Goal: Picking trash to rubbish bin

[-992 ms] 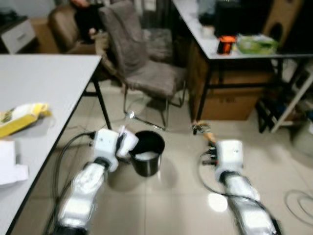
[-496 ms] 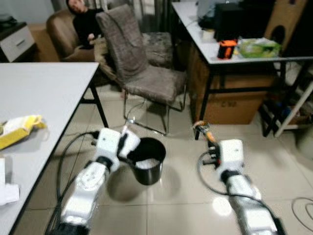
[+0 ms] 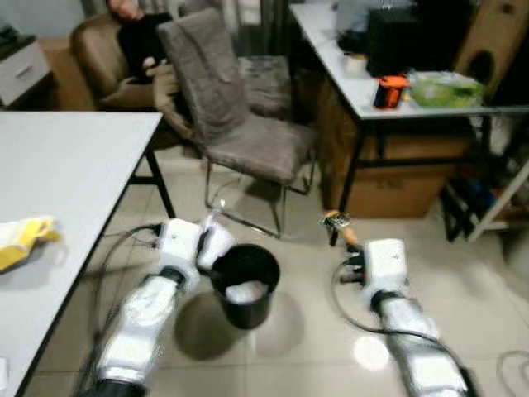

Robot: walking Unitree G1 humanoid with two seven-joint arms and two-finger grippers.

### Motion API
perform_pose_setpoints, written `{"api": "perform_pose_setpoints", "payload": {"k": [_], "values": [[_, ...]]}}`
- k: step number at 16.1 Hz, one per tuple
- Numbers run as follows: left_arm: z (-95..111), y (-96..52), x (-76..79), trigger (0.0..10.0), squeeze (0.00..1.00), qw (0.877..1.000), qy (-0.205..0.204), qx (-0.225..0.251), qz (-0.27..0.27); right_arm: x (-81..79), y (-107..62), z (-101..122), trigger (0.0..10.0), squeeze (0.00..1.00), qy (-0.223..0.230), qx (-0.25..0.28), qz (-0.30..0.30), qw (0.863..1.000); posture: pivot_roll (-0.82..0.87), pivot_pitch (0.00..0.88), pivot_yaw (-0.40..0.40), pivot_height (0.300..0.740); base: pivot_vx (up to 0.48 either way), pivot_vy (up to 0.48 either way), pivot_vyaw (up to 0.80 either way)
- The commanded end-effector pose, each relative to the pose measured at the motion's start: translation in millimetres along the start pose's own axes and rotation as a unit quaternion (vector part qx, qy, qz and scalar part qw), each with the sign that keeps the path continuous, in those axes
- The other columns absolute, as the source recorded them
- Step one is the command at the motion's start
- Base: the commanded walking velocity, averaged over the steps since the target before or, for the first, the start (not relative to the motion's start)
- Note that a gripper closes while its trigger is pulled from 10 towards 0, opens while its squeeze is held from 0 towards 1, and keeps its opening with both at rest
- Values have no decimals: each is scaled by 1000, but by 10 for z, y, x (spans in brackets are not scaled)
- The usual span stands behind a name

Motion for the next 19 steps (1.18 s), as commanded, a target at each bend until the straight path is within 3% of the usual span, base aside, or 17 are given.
{"api": "perform_pose_setpoints", "payload": {"k": [1, 8, 11, 19], "values": [[61, 44, 42, 10000, 0, 1000, 0, 8, -4, 96, -8, 3, 10000, 0, -7, -4, -10, 1000, -75, 0, 21, 740, 424, 0, 0], [44, 4, 48, 10000, 0, 1000, 6, 5, -10, 30, -66, -90, 10000, 0, -26, -24, 15, 999, -63, 0, 21, 740, 425, 0, 0], [15, -14, 21, 10000, 0, 1000, 10, 1, -10, 30, -62, -135, 10000, 0, -40, -36, 10, 999, -64, 0, 24, 740, 424, 0, 744], [36, 54, 54, 10000, 0, 1000, 17, 2, -23, 35, -73, -161, 10000, 0, -50, -40, 15, 998, -80, 0, 41, 740, 428, 0, 0]]}}
Point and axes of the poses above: a point about 5 cm out from each wrist's last joint towards the gripper, its own y axis pointing out of the wrist towards the gripper, its own z axis along the axis of the wrist's last joint, x = y × z, the point moved 2 cm from there along y, pointing out of the wrist towards the gripper
